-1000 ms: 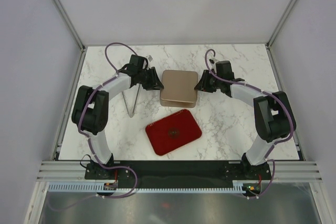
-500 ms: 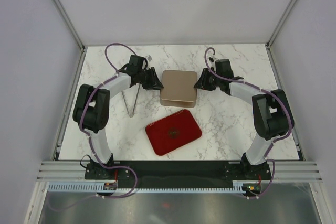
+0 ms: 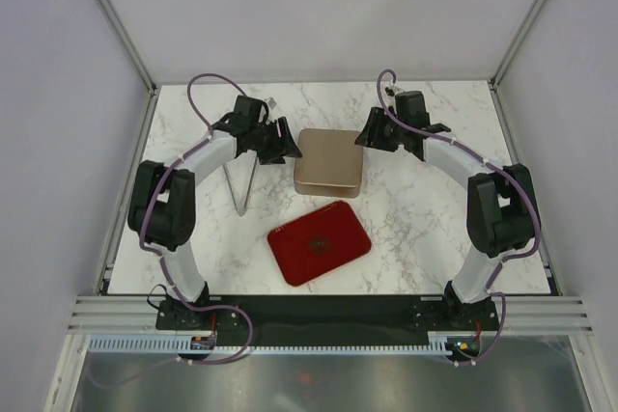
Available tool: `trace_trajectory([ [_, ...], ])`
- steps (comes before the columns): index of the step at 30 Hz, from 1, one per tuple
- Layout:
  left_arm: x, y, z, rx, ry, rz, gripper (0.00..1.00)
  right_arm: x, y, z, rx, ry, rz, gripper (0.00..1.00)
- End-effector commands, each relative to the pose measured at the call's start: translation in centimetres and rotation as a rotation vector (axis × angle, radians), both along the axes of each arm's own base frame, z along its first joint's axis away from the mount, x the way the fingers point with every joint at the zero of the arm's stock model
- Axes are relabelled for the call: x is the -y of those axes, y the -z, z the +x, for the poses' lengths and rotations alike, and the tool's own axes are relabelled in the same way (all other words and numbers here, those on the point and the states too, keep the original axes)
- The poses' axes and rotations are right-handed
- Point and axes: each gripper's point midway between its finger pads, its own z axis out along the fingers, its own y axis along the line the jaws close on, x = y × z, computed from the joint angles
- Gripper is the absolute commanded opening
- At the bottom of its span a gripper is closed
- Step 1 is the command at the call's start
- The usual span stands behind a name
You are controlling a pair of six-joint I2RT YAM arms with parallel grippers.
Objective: Pack the chocolate
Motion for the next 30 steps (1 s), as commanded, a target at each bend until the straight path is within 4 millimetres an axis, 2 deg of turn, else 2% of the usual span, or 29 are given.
trace_trajectory([
  [1, -0.6, -7.5, 0.8, 0.185, 0.011, -0.007, 0.68, 0.3, -3.0, 0.0, 0.054, 0.023, -0.024, 0.54],
  [2, -0.5, -8.1, 0.4, 0.192, 0.023, -0.018, 0.7, -0.2, -3.1, -0.2, 0.056, 0.013, -0.025, 0.54],
  [3, -0.6, -9.5, -0.1, 0.226, 0.028, -0.029, 0.99, -0.4, -2.9, -0.5, 0.054, 0.008, -0.028, 0.51],
  [5, -0.6, -10.3, -0.9, 0.241, 0.042, -0.041, 1.0, -1.2, -2.3, -0.8, 0.047, -0.012, -0.025, 0.48],
  [6, -0.7, -11.7, -1.5, 0.272, 0.05, -0.053, 1.0, -1.4, -2.0, -0.9, 0.041, -0.02, -0.023, 0.4],
  [9, -0.8, -12.4, -3.1, 0.293, 0.083, -0.071, 1.0, -1.7, -0.1, -1.2, 0.007, -0.026, -0.025, 0.33],
  [10, -0.9, -13.8, -3.9, 0.327, 0.094, -0.085, 1.0, -1.6, 0.5, -1.3, -0.007, -0.022, -0.027, 0.33],
  [12, -0.9, -14.2, -5.2, 0.343, 0.117, -0.099, 1.0, -1.5, 1.8, -1.3, -0.033, -0.018, -0.037, 0.32],
  [13, -1.2, -15.7, -6.0, 0.386, 0.12, -0.109, 1.0, -1.4, 2.1, -1.4, -0.04, -0.016, -0.043, 0.33],
  [14, -1.3, -15.6, -6.7, 0.387, 0.123, -0.109, 1.0, -1.4, 2.3, -1.4, -0.046, -0.019, -0.047, 0.32],
  [16, -1.7, -17.5, -7.9, 0.447, 0.13, -0.122, 1.0, -1.2, 2.0, -1.3, -0.042, -0.01, -0.052, 0.33],
  [19, -2.1, -18.5, -9.4, 0.491, 0.148, -0.13, 1.0, -0.9, 0.2, -1.3, -0.014, 0.001, -0.066, 0.36],
  [20, -2.3, -19.5, -10.3, 0.527, 0.15, -0.138, 1.0, -0.7, -1.0, -1.5, -0.004, 0.004, -0.068, 0.43],
  [23, -2.9, -20.6, -11.6, 0.573, 0.144, -0.143, 1.0, -0.1, -2.8, -2.5, 0.023, 0.015, -0.096, 0.6],
  [24, -3.2, -21.8, -12.5, 0.618, 0.144, -0.153, 1.0, 0.3, -4.1, -3.4, 0.054, 0.018, -0.095, 0.87],
  [25, -3.4, -22.2, -13.0, 0.634, 0.14, -0.154, 1.0, 0.6, -4.8, -3.8, 0.07, 0.028, -0.099, 0.98],
  [26, -3.6, -22.1, -13.3, 0.641, 0.133, -0.15, 1.0, 1.2, -6.4, -4.8, 0.106, 0.039, -0.098, 0.98],
  [27, -4.1, -23.1, -14.0, 0.679, 0.121, -0.153, 1.0, 1.5, -7.3, -5.3, 0.128, 0.045, -0.097, 0.98],
  [30, -4.6, -23.4, -15.0, 0.707, 0.111, -0.154, 1.0, 2.7, -10.8, -7.5, 0.193, 0.075, -0.096, 0.98],
])
